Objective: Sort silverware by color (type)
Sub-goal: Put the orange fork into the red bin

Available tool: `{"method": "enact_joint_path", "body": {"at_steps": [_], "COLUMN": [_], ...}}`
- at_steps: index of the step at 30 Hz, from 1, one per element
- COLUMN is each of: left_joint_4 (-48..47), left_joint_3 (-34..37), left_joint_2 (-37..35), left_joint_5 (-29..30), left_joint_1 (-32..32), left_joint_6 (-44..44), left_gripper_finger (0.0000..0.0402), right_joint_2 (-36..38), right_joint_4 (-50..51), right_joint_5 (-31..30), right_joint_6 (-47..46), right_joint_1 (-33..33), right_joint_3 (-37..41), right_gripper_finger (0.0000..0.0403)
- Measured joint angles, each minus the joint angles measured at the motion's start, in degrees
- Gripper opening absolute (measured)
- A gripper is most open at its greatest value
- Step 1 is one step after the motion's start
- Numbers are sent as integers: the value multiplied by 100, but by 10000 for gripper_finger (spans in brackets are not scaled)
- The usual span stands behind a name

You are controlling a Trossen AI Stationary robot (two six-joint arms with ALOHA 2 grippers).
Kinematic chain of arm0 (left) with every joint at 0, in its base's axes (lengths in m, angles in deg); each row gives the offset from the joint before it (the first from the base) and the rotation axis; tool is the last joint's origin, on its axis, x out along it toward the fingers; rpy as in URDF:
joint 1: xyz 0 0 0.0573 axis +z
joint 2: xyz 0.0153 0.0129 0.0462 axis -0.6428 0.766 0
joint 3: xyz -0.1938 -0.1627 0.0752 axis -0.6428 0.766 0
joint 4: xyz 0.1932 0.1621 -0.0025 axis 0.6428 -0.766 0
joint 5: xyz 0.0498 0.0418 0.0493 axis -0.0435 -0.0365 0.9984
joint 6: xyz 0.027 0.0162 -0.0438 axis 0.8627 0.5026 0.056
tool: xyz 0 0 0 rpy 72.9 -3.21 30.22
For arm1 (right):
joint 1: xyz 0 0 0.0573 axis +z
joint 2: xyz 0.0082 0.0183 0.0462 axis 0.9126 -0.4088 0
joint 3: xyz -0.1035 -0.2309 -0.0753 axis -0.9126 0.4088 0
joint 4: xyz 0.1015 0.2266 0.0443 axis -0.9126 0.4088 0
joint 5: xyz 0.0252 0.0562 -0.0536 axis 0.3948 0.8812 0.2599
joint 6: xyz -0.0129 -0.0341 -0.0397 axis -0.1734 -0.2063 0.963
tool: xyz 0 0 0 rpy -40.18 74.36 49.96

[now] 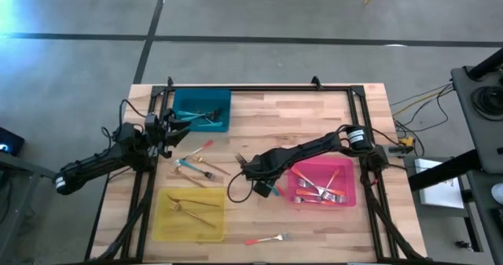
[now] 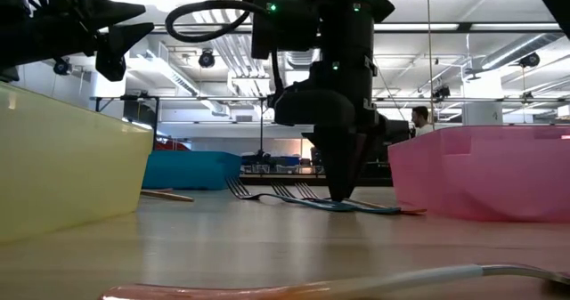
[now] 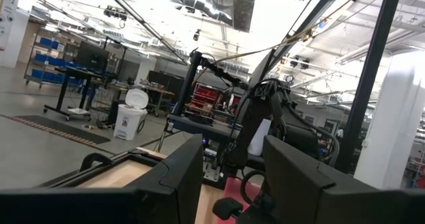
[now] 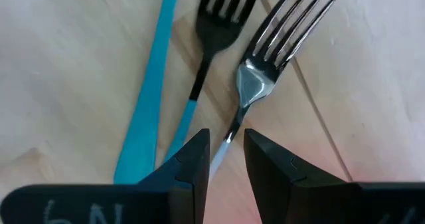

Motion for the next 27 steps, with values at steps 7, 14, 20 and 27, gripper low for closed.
{"method": "enact_joint_path", "body": {"at_steps": [7, 14, 20, 27], "left_joint_4": [0, 1, 0, 0], "left_joint_3": [0, -2, 0, 0], "left_joint_2": [0, 2, 2, 2], "left_joint_5": [0, 0, 0, 0], "left_joint_1": [0, 0, 0, 0], "left_joint_6": [0, -2, 0, 0], "left_gripper_finger": [141, 141, 141, 141], "right_joint_2": [-202, -256, -147, 242], "right_joint_4": [-49, -136, -147, -118], "right_joint_5": [4, -1, -3, -311], "right_joint_6": [41, 325, 599, 768], "right_joint_1": [-36, -31, -31, -41], "right_joint_3": [-20, -17, -4, 26], "right_gripper_finger": [81, 34, 11, 10]}}
